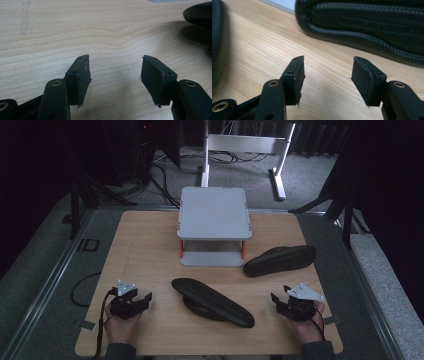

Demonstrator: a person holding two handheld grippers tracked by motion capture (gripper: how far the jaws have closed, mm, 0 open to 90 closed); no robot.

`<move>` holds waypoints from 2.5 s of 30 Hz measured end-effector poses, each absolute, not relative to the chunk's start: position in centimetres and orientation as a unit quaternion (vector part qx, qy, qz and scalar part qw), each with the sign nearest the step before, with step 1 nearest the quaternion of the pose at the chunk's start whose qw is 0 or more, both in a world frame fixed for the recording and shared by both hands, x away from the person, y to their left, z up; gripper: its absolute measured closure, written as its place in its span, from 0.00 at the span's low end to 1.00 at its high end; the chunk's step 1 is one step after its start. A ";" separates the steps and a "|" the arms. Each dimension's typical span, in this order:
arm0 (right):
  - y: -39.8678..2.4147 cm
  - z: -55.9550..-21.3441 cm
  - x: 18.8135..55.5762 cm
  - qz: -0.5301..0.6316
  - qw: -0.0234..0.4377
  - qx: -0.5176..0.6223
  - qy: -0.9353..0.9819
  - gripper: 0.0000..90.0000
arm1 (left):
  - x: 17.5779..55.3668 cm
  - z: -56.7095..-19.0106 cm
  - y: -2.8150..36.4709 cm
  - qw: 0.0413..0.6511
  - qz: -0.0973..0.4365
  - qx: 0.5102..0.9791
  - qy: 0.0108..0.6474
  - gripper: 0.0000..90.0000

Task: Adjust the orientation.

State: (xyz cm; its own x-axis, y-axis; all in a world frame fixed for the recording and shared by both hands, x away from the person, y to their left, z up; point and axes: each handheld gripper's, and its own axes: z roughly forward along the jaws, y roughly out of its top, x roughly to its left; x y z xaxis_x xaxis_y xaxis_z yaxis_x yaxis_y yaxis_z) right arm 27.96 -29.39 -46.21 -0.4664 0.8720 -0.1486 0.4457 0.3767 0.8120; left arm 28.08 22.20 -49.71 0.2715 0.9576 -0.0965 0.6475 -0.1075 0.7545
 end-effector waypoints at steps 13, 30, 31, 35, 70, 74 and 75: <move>-27.4 -45.7 27.2 0.373 0.292 0.394 0.788 0.48 | 27.7 -49.5 22.0 0.362 0.219 0.716 0.556 0.44; -24.5 -44.3 27.2 0.388 0.284 0.360 0.799 0.46 | 27.7 -49.5 21.7 0.352 0.224 0.723 0.551 0.45; -24.2 -44.2 27.2 0.388 0.284 0.358 0.800 0.46 | 27.6 -49.5 21.7 0.352 0.224 0.723 0.551 0.45; -23.2 -43.8 27.0 0.393 0.279 0.343 0.806 0.45 | 27.6 -49.5 21.7 0.352 0.224 0.722 0.552 0.45; -16.6 -46.8 19.0 0.377 0.221 0.180 0.881 0.24 | 27.5 -49.4 21.4 0.347 0.229 0.726 0.548 0.45; -16.3 -47.5 19.4 0.358 0.224 0.176 0.889 0.22 | 27.5 -49.4 21.4 0.346 0.230 0.727 0.547 0.45; -16.2 -47.8 19.5 0.349 0.230 0.177 0.891 0.21 | 27.5 -49.4 21.4 0.346 0.229 0.727 0.547 0.45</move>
